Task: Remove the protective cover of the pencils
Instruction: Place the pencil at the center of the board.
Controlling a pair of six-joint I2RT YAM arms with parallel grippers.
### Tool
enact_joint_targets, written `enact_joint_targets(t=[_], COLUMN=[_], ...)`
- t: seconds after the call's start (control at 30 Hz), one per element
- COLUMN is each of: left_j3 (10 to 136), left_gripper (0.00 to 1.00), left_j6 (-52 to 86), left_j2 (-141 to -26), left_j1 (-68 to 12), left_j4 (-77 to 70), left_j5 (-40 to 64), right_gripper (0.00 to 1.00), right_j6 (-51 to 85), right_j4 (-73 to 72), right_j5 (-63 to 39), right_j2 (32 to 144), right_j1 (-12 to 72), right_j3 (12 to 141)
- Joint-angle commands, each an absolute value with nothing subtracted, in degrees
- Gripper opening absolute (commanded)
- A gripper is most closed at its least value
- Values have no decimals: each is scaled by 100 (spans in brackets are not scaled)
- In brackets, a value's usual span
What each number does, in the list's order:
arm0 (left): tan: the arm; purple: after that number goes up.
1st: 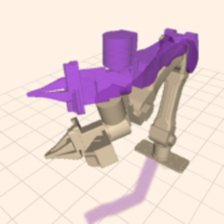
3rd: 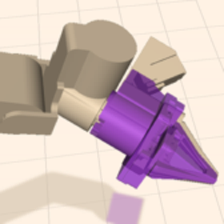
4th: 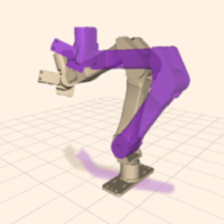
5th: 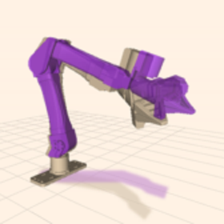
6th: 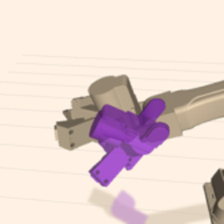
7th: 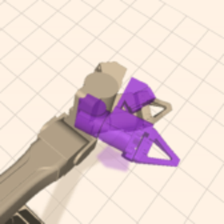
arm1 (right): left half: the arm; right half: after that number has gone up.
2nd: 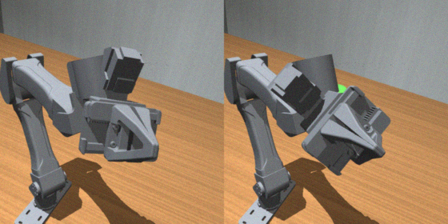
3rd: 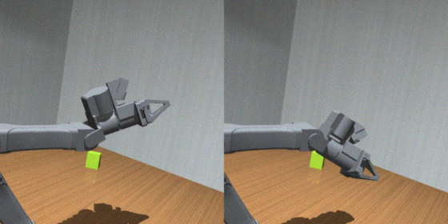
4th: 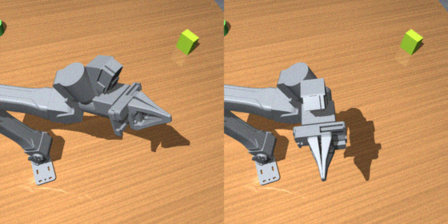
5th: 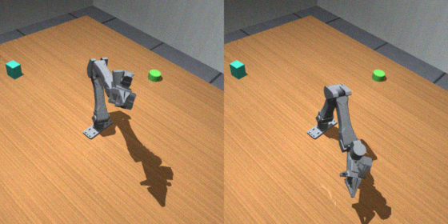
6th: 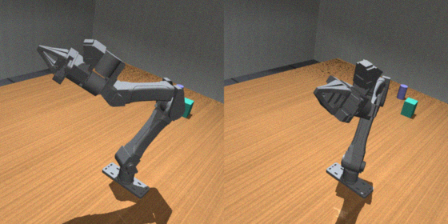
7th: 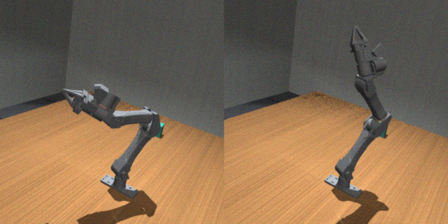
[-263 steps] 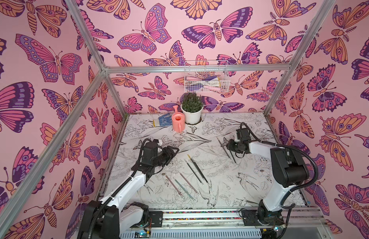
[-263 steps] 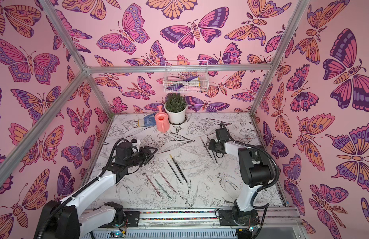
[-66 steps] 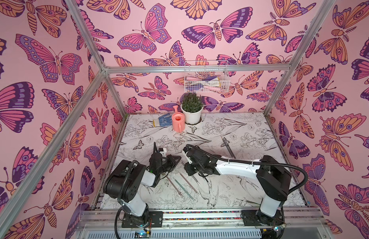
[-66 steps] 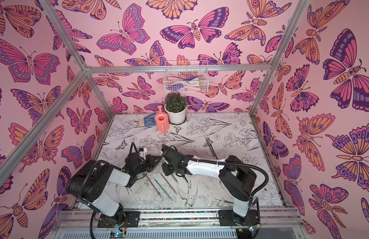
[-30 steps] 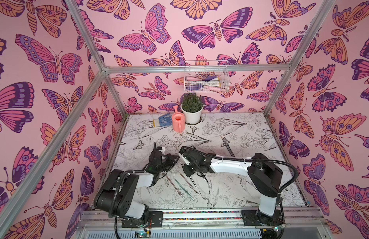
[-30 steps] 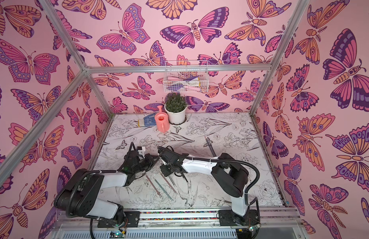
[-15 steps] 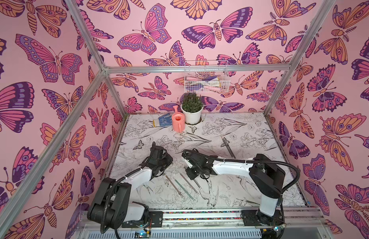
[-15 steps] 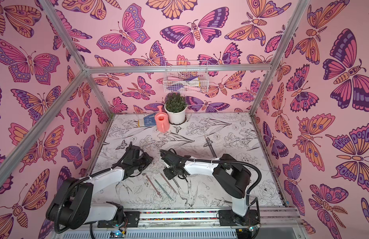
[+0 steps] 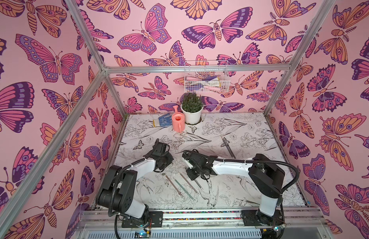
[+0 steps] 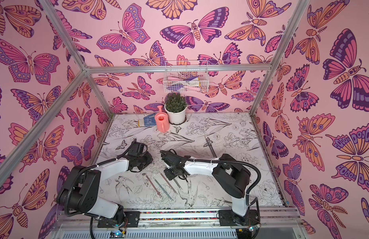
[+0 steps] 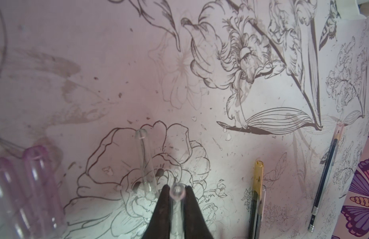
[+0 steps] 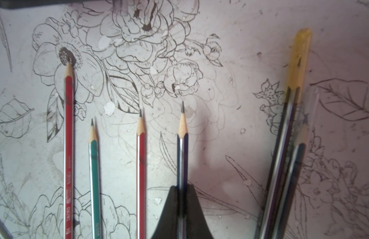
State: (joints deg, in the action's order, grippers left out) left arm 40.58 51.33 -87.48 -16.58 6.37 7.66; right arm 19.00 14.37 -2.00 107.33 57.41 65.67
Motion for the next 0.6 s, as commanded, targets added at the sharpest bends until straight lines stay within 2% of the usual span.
enact_joint_targets(t=[0.0,0.33,0.57], left_j3=[4352,5003,5104], left_gripper=[6,3,8], left_j6=[4896,4761,4770], left_j2=[-8964,-9695,-9849], left_j1=[-1670,-1670,-1670], left_j4=[1086,1462,1563], left_j5=[653,699,745], right_gripper=[6,7,7], right_j6=[1819,1846,1854], right_j4=[1563,1582,1556], right_j5=[-184,-193,-214], right_j2=[10889,11099,11050], right_j1=[5757,5769,5770], right_j3=[6530,6609,6576])
